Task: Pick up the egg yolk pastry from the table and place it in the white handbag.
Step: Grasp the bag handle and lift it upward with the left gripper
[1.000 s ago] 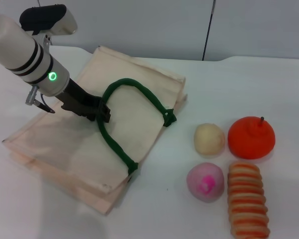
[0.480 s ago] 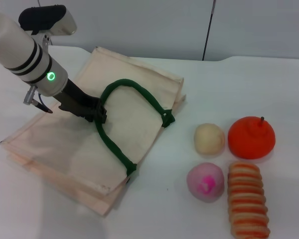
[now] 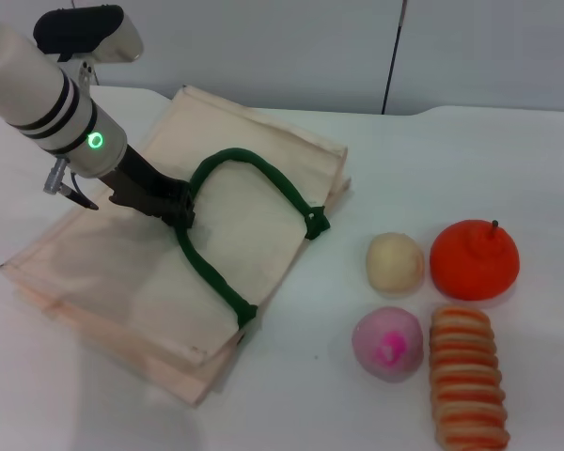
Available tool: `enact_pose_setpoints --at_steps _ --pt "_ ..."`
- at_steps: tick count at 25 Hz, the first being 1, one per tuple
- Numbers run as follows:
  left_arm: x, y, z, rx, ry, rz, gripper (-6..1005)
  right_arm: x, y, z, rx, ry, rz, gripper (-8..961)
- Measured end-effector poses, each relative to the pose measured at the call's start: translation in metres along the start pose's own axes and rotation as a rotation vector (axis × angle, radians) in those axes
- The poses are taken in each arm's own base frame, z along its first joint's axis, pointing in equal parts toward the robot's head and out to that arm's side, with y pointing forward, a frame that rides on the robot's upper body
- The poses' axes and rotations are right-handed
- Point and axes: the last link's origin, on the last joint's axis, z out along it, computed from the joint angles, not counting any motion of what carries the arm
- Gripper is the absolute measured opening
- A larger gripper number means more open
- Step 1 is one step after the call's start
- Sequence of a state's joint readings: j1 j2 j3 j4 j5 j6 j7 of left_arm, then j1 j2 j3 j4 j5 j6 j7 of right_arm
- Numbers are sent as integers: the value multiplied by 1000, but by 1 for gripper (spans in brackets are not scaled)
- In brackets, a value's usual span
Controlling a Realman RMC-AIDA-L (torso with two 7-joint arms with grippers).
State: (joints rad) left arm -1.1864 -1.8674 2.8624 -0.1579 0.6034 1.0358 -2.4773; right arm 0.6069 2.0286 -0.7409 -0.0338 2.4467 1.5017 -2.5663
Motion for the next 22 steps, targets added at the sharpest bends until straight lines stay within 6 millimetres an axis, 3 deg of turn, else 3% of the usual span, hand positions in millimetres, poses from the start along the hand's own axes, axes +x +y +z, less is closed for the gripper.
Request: enact_pose_setpoints --at_steps 3,6,22 --pt "1 -1 0 7 9 1 281 0 0 0 -1 -1 0 868" --pt "1 -2 0 11 12 1 175 0 0 0 -1 -2 1 868" --pt "2 -5 4 41 34 18 137 0 1 0 -2 -3 1 868"
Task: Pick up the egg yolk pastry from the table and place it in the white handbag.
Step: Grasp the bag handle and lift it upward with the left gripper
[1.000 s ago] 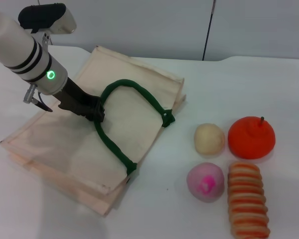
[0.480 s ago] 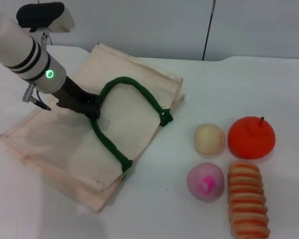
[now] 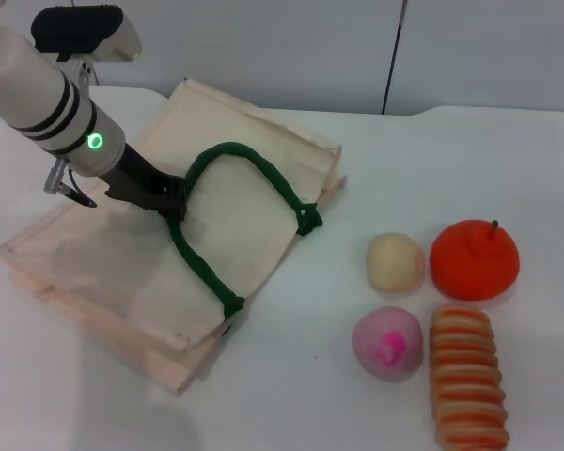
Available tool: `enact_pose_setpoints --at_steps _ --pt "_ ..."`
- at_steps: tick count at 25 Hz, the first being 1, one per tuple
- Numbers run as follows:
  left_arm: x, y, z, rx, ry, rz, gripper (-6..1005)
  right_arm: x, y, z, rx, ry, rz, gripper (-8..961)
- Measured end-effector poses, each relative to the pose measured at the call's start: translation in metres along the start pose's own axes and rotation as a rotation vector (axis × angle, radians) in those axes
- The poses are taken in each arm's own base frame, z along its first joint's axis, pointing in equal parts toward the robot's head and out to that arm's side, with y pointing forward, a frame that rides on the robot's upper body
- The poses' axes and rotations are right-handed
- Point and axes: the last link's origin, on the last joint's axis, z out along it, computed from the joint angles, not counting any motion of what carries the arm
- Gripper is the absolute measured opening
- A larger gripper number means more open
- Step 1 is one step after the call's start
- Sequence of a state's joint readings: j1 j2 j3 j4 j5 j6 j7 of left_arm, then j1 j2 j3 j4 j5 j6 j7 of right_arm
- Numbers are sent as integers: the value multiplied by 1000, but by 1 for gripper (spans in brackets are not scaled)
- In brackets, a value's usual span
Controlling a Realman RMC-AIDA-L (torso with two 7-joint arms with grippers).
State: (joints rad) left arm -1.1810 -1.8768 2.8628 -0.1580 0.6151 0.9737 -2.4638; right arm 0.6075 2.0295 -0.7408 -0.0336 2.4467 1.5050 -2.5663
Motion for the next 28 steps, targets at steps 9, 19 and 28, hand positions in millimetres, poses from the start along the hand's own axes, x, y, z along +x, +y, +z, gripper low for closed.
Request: enact_pose_setpoints --at_steps 9,19,28 --pt "-1 4 4 -2 8 14 127 1 -1 -3 6 4 0 868" --pt "-1 7 7 -10 12 25 120 0 -2 -3 7 5 -1 869" --pt "-2 13 10 -54 37 40 121 2 -5 -8 20 16 -4 869"
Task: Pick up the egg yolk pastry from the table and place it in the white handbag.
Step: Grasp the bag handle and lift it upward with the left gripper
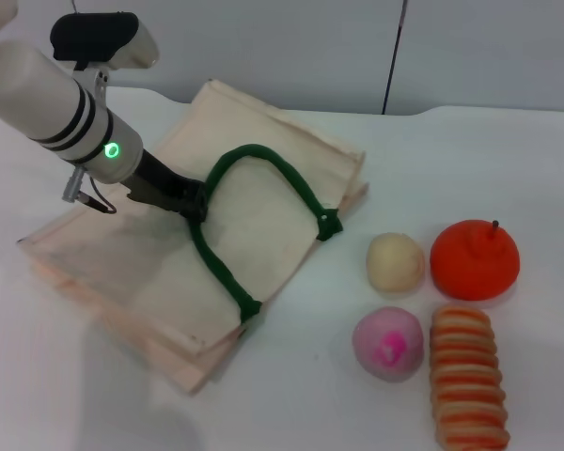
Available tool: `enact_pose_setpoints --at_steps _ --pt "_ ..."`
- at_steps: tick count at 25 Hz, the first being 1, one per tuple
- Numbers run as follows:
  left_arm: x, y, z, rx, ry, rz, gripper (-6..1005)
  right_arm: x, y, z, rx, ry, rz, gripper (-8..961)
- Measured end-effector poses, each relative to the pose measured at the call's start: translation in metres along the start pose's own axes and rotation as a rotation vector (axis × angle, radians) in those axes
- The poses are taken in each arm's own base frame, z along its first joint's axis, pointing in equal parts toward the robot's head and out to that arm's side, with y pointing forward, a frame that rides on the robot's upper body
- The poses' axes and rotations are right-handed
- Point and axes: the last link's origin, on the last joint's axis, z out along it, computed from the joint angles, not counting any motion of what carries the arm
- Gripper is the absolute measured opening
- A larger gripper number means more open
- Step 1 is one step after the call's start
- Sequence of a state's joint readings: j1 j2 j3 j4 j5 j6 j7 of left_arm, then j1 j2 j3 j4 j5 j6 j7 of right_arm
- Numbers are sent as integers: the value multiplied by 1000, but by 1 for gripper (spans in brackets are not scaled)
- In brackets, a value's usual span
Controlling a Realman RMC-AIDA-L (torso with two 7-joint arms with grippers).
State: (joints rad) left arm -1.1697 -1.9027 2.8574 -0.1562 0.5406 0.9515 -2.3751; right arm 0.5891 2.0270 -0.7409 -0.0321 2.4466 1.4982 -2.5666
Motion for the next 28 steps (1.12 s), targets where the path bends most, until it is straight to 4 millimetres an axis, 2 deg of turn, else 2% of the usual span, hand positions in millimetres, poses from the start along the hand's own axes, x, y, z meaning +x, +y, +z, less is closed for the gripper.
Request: enact_pose_setpoints --at_steps 6,10,13,21,25,26,28 --pt "-4 5 -2 -125 49 -27 118 1 -5 -8 20 15 -12 869" --pt "-7 2 -7 -170 67 -47 118 1 -7 -12 28 16 -18 869" --pt "-14 -13 -21 -221 118 -85 117 1 -8 -12 28 15 -20 869" --pt "-29 -23 -60 -425 293 -56 116 0 -8 -12 30 15 -22 869" --pt "-33 -19 -71 -509 347 -13 116 1 -9 -12 32 19 -22 869" --pt "-36 -12 -81 -597 388 38 116 1 -9 -12 33 20 -22 869" --pt "-37 -7 -87 -650 410 66 115 1 -9 -12 34 25 -23 869"
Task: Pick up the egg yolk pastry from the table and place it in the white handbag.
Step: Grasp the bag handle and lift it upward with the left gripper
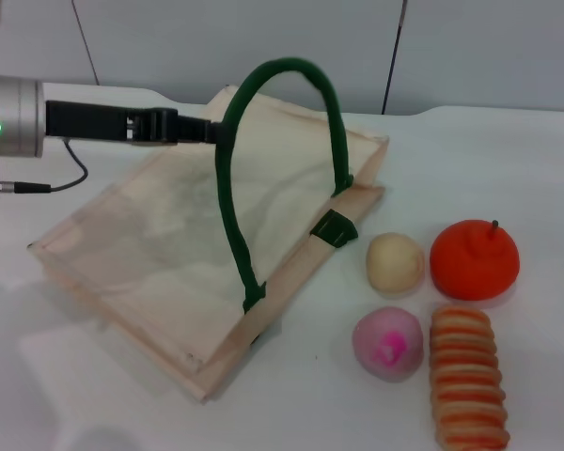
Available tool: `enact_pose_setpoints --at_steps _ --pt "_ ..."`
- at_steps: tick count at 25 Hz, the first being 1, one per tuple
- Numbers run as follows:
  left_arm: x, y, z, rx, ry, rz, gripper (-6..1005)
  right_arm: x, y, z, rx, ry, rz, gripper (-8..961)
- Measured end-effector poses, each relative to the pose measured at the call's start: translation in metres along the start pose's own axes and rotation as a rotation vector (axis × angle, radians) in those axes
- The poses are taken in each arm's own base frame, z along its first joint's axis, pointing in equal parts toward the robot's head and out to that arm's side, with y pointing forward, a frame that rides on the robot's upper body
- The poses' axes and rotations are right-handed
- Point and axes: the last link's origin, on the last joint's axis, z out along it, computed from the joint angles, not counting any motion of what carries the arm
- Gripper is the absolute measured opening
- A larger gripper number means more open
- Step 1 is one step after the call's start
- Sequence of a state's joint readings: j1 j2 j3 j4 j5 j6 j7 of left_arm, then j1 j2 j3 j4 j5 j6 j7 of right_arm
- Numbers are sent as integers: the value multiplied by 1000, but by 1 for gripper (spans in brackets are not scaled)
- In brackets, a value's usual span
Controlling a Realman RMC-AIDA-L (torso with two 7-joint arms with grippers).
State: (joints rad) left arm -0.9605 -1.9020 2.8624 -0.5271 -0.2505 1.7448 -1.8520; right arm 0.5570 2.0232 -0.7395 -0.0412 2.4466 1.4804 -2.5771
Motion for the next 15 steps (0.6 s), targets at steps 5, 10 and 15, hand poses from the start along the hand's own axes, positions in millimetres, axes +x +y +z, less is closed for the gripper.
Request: enact_pose_setpoints --at_steps 5,10,15 --pt "3 16 -6 -117 47 58 115 1 1 0 -18 13 -2 869" --pt "5 24 -12 -179 81 94 114 3 2 3 -38 40 -10 869" --pt "6 32 -19 -244 119 142 115 5 4 4 -51 51 -13 869"
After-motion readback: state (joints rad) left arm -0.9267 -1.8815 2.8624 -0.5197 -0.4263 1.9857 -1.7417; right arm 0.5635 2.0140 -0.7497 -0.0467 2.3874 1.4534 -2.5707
